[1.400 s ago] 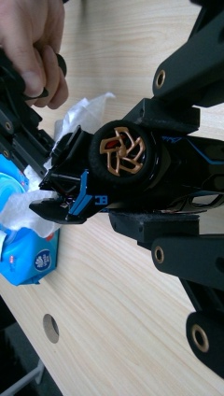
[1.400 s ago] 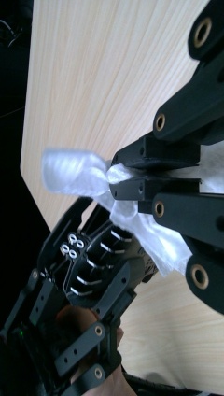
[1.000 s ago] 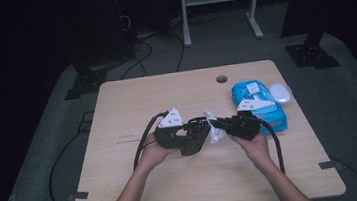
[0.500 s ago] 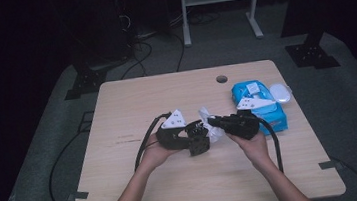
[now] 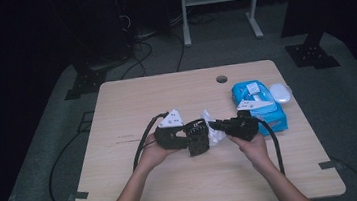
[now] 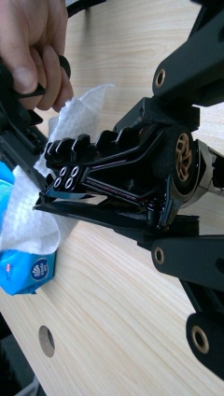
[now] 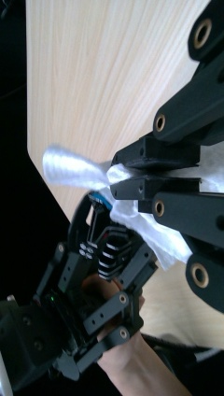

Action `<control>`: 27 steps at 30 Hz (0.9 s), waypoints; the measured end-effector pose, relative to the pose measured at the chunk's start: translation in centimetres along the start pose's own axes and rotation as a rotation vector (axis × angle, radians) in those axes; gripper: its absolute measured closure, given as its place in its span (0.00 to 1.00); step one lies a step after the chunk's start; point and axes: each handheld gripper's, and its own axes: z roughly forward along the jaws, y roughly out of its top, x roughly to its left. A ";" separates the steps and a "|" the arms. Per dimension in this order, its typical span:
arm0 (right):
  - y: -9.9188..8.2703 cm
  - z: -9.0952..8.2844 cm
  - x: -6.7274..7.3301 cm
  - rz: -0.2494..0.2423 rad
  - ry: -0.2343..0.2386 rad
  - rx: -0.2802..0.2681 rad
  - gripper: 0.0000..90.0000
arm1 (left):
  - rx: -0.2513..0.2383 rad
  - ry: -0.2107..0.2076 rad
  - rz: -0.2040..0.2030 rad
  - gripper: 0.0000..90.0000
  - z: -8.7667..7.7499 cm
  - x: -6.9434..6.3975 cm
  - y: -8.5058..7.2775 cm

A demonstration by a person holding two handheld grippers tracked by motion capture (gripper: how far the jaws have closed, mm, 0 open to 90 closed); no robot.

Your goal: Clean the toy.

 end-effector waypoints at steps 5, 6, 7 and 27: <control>0.2 0.0 0.2 0.023 0.033 -0.016 0.94 | -0.006 -0.005 -0.003 0.64 0.1 0.0 0.0; 0.2 0.0 0.2 0.029 0.039 -0.021 0.94 | -0.008 -0.005 -0.003 0.64 0.1 0.0 0.0; 0.3 -0.1 0.2 0.028 0.041 -0.022 0.94 | -0.009 -0.005 0.000 0.64 0.2 -0.1 0.0; 0.0 1.3 1.4 -0.090 -0.024 0.060 0.94 | 0.059 -0.047 -0.044 0.64 -0.2 0.7 -2.3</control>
